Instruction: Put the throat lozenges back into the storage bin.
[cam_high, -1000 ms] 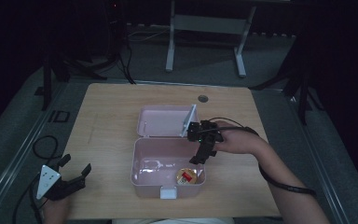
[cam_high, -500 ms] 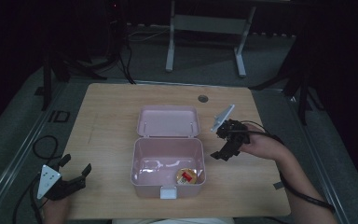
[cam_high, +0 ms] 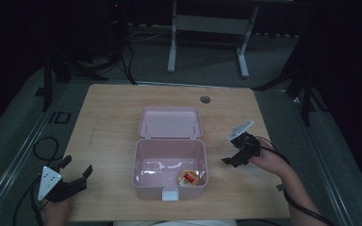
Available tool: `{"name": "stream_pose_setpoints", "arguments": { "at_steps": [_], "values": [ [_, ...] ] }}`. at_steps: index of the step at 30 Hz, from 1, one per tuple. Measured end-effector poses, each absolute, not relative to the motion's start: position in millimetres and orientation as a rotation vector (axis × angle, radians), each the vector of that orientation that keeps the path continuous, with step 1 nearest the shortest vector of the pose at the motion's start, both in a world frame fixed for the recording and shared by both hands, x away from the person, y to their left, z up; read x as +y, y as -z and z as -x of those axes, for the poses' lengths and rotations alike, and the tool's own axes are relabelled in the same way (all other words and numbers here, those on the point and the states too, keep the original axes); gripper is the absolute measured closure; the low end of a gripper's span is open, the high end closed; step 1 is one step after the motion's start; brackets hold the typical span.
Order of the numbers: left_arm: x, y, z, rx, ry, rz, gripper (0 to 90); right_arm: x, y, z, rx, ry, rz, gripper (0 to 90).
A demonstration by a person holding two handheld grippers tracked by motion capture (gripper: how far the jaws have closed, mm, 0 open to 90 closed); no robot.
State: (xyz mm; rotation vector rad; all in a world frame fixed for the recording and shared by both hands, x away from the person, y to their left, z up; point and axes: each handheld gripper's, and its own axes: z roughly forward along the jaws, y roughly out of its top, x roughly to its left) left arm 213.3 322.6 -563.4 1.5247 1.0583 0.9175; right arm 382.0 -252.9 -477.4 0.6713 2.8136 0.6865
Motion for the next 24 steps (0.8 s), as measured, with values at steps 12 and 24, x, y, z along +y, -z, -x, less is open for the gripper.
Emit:
{"name": "stream_pose_setpoints", "arguments": {
  "at_steps": [12,24],
  "values": [
    [322.7,563.4,-213.3,1.057,-0.917,-1.524,14.9,-302.5,520.0,-388.5,2.396,-0.884,-0.989,10.9],
    [322.3,563.4,-213.4,1.06,-0.919,-1.525,14.9,-352.6,536.3,-379.7,2.135,-0.941,-1.233,10.9]
  ]
}}
